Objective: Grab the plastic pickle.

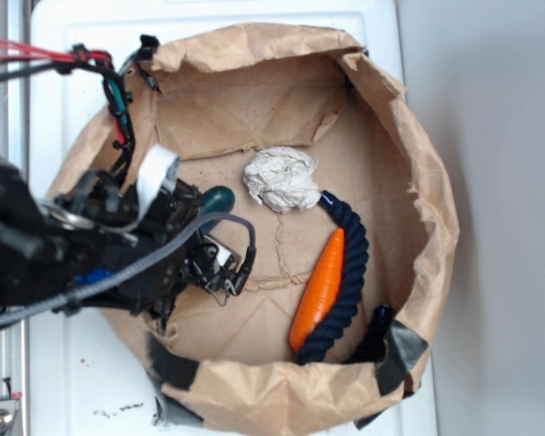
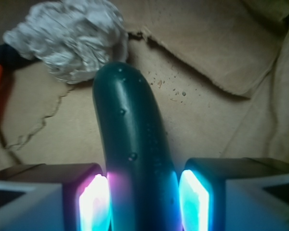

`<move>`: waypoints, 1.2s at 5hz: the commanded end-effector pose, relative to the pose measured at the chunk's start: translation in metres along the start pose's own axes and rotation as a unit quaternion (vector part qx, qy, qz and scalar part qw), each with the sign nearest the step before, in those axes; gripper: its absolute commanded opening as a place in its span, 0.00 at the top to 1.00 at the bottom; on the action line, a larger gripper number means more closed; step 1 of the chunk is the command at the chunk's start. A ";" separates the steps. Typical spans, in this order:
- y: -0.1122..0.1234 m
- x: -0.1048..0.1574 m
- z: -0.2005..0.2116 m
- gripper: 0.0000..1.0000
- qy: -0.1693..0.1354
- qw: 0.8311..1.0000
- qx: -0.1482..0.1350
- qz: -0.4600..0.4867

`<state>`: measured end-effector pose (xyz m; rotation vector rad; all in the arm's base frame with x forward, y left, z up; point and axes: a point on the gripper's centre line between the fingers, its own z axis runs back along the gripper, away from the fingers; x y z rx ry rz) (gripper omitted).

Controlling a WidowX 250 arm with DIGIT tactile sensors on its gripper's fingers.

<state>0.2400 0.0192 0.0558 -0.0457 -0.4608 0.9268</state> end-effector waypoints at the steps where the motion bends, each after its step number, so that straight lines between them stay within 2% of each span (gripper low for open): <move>1: -0.033 0.055 0.067 1.00 0.011 0.997 0.020 -0.071; 2: -0.035 0.067 0.085 1.00 0.041 0.986 0.072 -0.141; 3: -0.035 0.078 0.098 1.00 0.089 0.967 0.112 -0.210; 4: -0.035 0.082 0.111 1.00 0.094 0.959 0.078 -0.256; 5: -0.036 0.083 0.115 1.00 0.066 0.963 0.044 -0.257; 6: -0.041 0.078 0.110 1.00 0.051 0.969 0.042 -0.240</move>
